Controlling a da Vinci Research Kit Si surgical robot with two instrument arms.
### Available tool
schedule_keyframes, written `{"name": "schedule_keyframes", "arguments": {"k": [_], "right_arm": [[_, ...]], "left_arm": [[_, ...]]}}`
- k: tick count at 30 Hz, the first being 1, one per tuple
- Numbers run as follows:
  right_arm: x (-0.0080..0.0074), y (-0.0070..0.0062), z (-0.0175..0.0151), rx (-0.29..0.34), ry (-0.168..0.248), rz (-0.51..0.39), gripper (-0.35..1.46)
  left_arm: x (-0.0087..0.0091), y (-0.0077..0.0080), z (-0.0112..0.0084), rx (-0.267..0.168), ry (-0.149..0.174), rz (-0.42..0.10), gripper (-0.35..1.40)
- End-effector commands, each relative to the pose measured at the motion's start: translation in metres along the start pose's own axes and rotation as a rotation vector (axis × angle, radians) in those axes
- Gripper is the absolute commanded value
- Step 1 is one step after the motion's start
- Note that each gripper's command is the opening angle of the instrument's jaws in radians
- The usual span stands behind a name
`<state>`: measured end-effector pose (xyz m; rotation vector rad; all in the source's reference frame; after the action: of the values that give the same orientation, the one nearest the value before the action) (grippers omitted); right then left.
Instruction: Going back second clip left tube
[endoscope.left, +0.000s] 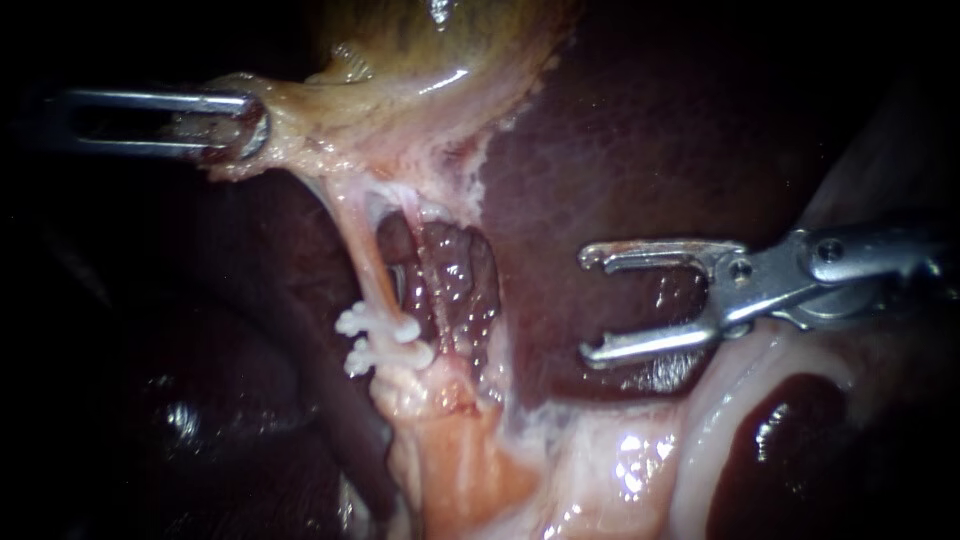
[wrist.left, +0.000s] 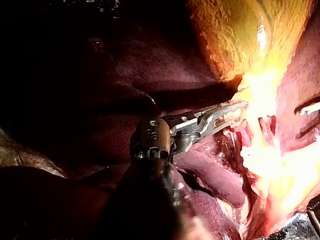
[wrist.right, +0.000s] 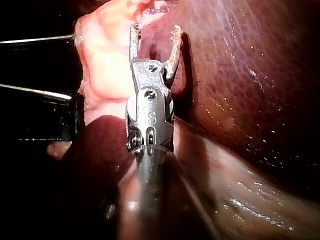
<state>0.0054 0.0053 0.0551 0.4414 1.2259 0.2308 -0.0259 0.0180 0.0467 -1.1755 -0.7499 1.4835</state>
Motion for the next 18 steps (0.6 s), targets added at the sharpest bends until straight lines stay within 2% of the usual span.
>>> {"name": "schedule_keyframes", "arguments": {"k": [1,4,8,10,14,18], "right_arm": [[0.0,0.0001,0.0,0.001,0.0,-0.01,0.5],[0.0,0.0,-0.0001,0.001,0.0,-0.016,0.5],[-0.0001,0.0,-0.0002,0.002,0.0,-0.023,0.5],[-0.0001,-0.0001,-0.0003,0.003,0.0,-0.023,0.5],[-0.0001,-0.0001,-0.0004,0.004,0.0,-0.029,0.5],[-0.0001,-0.0001,-0.0004,0.004,0.0,-0.029,0.5]], "left_arm": [[0.0,-0.0001,0.0001,0.001,0.0,0.0,-0.35],[0.0,-0.0001,0.0005,0.002,0.002,0.0,-0.35],[-0.0004,-0.0006,0.0019,0.008,0.007,0.003,-0.35],[-0.0009,-0.0011,0.0032,0.015,0.014,0.007,-0.35],[-0.0024,-0.0024,0.006,0.004,0.009,0.018,-0.35],[-0.0034,-0.0034,0.008,0.007,-0.009,0.027,-0.35]]}}
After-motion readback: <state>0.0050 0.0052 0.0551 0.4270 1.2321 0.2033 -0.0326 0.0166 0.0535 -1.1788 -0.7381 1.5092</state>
